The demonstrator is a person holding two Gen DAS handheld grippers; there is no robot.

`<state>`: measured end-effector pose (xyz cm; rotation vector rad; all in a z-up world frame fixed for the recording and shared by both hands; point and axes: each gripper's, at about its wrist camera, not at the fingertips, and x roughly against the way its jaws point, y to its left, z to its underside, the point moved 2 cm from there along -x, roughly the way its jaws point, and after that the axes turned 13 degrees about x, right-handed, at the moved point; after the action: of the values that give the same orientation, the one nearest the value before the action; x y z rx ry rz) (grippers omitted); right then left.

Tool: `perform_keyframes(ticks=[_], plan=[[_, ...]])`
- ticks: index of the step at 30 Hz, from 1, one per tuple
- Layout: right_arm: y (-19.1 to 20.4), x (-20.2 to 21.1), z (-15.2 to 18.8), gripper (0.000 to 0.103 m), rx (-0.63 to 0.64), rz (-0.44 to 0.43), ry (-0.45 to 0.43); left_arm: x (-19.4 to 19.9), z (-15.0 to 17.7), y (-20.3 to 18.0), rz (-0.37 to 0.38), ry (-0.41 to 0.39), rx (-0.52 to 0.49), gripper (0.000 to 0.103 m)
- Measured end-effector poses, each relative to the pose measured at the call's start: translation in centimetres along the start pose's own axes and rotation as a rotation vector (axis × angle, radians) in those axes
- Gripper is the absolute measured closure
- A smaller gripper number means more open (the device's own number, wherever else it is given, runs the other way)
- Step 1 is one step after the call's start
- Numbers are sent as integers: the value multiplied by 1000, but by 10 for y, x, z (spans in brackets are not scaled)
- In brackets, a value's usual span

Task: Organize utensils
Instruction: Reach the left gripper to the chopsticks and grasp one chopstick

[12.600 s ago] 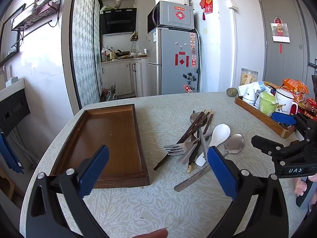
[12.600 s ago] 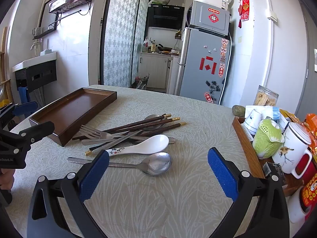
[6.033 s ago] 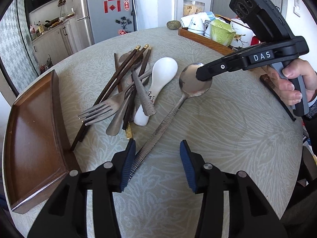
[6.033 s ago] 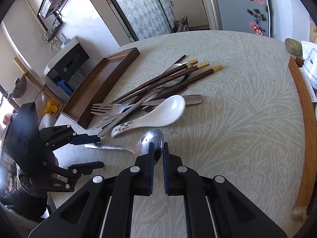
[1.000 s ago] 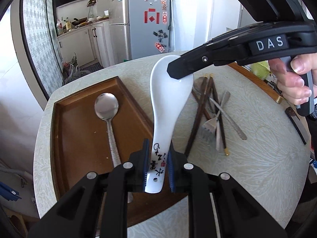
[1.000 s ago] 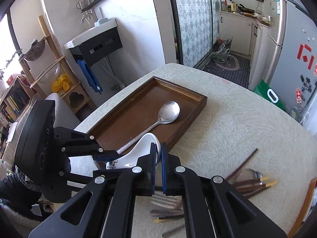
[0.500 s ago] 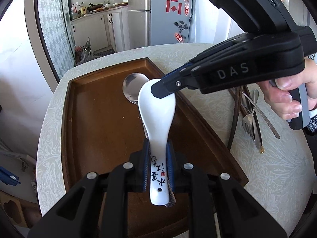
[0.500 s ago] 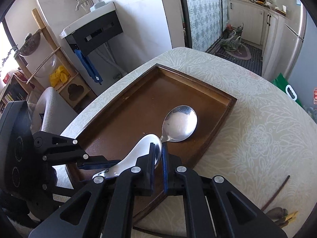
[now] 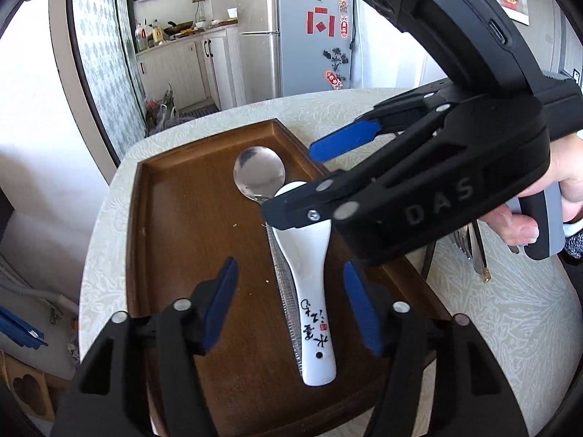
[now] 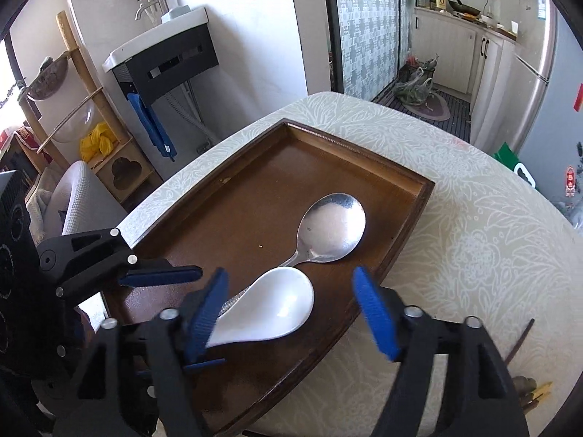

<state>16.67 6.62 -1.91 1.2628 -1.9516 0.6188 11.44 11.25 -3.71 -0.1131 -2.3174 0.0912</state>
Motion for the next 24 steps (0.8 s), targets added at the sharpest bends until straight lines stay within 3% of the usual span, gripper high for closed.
perform_keyframes(ticks=[4,8,16,24], plan=[[-1,27,11,24,5,6,-13,16,3,-5,37,-24,-8,24],[-21,70,33,22,-27,81,-22,30,7,-19,75,-42,-18,16],[-80,137,100,22,-209,192,-43,31,15,-74,169,-30,-88,16],[-104,155,157,23,-309,203,-42,14,29,-140,242,22,-183,16]])
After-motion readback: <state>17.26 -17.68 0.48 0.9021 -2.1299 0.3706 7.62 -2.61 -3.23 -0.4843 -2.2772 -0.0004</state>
